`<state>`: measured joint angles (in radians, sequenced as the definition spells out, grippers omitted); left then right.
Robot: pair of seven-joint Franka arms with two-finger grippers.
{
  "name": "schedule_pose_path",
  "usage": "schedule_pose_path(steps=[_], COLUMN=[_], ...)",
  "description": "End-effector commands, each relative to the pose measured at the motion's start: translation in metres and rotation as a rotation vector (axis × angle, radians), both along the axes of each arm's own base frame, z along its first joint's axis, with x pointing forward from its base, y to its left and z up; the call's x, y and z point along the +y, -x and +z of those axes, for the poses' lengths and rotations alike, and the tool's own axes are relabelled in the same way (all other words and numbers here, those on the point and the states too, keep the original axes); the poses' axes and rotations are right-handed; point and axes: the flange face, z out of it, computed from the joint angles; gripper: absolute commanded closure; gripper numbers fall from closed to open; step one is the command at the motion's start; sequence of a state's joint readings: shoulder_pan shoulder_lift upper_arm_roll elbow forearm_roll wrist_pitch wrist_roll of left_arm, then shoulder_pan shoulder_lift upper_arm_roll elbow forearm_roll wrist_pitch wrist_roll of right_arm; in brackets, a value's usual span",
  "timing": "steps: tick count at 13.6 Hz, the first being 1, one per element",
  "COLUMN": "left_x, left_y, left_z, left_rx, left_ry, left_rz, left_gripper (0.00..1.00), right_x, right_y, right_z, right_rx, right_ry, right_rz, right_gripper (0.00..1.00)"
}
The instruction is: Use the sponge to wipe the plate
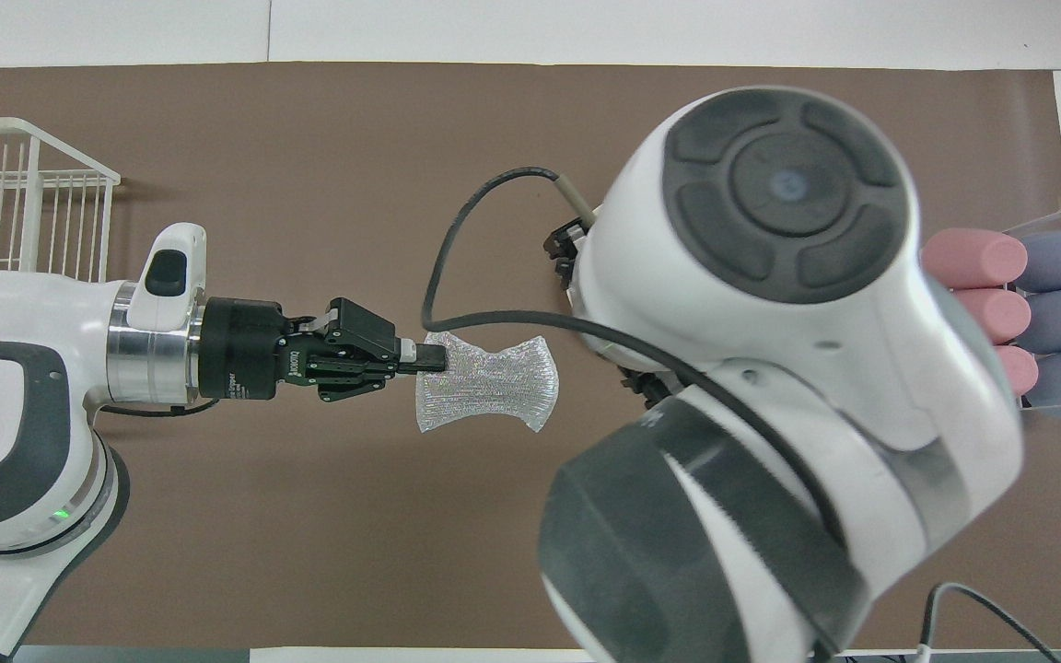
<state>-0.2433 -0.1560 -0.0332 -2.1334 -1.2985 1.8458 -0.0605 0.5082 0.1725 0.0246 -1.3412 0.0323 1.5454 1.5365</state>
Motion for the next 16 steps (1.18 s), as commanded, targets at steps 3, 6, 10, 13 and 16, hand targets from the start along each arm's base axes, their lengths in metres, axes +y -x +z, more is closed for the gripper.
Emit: schedule_pose_path(steps=[3,6,10,13,16], left_x=[0.051,0.091,0.133,0.145,0.163], left_y=[-0.011,-0.025,-0.056,-0.069,-0.075], left_z=[-0.002,0.006,0.024,0.039,0.050], left_rx=[-0.004,-0.022,0.049,0.063,0.045], left_ry=[-0.158,-0.378,-0.686,-0.950,-1.170], left_rz=[0.026,0.026,0.007,-0.027,-0.068], left_gripper=[1.00,1.00,1.00,1.00,1.00], right_x=[-0.130,-0.192,-0.245,-0.273,-0.286], right_y=[-0.025,-0.027,-0.019,0.005,0.001], right_z=[0.014,0.024,0.029,0.023,0.020], right_rx=[0.015,0.033,0.038,0.026,-0.002], right_ry=[0.031,0.032,0.025,0.013,0.029], right_rz=[0.407,0.677,0.881,1.015,1.095], right_gripper=[0.00,0.00,0.00,0.00,0.00])
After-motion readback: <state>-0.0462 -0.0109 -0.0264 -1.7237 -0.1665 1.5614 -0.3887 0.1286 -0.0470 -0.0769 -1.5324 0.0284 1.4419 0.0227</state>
